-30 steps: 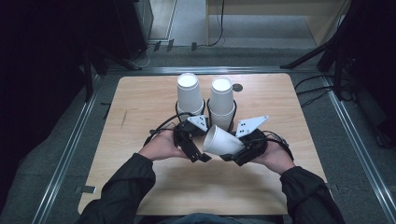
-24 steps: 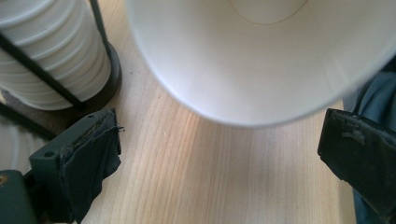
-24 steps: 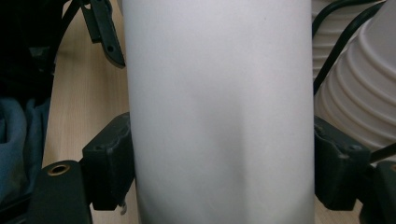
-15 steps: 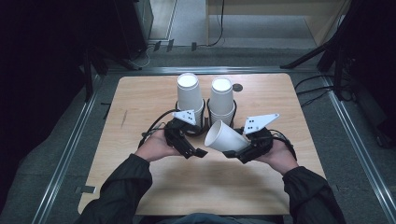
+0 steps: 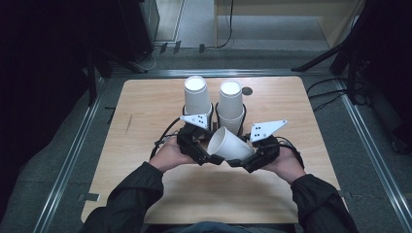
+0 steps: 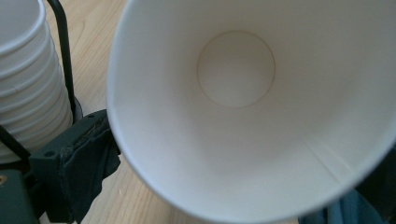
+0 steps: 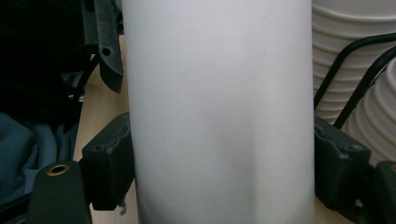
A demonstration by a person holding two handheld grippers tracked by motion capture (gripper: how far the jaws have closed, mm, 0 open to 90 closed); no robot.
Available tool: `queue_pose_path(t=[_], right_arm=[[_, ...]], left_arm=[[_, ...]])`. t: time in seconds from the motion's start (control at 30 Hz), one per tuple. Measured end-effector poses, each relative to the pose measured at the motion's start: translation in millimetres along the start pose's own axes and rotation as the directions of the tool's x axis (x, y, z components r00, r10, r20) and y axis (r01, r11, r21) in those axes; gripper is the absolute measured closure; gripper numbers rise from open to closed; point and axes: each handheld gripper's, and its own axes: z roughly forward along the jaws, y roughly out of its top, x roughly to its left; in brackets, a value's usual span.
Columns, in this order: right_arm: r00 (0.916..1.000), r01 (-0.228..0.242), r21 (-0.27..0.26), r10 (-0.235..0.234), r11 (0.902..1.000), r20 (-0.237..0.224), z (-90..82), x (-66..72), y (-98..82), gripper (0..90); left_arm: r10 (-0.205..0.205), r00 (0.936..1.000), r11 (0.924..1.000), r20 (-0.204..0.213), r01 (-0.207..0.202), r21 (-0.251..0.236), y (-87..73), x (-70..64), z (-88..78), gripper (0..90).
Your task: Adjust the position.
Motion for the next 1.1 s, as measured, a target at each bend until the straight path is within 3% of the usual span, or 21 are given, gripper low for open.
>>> queue_pose_path(t=[0.23, 0.3, 0.53, 0.73, 0.83, 0.97, 1.1], right_arm=[[0.9999, 0.014, 0.020, -0.014, 0.9997, -0.008, 6.9, 2.4, 0.5, 21.0], [0.9998, 0.016, 0.021, -0.016, 0.9997, -0.009, 8.1, 2.0, 0.6, 21.1], [0.9998, 0.019, 0.024, -0.019, 0.9995, -0.010, 7.9, 2.2, 0.6, 21.6], [0.9996, -0.009, 0.036, 0.010, 0.9993, -0.028, 7.2, 0.6, 0.3, 20.9], [0.9995, -0.031, 0.042, 0.032, 0.9986, -0.008, 7.3, -0.4, 0.8, 13.7], [0.9984, -0.057, 0.075, 0.057, 0.9956, 0.006, 6.7, -3.5, -2.5, 13.3], [0.9976, -0.069, 0.082, 0.069, 0.9943, 0.000, 7.1, -4.4, -3.6, 13.7]], left_arm=[[0.001, 1.0000, 1.0000, 0.000, -0.001, -0.006, 1.0, -2.2, 3.3, 0.0], [0.014, 0.9999, 0.9998, -0.003, -0.014, -0.016, 0.9, -3.4, 1.8, 6.8], [0.029, 0.9995, 0.9996, -0.010, -0.029, 0.001, 2.9, -5.1, -0.6, 11.8], [0.026, 0.9995, 0.9995, -0.020, -0.025, 0.021, 6.2, -6.7, -1.0, 13.8], [0.022, 0.9995, 0.9995, -0.022, -0.022, 0.021, 6.1, -5.4, -3.9, 13.8], [0.011, 0.9996, 0.9998, -0.024, -0.011, 0.018, 5.1, -3.6, -10.6, 13.8], [0.033, 0.9987, 0.9990, -0.038, -0.031, 0.033, 5.6, -3.3, -18.4, 13.7]])
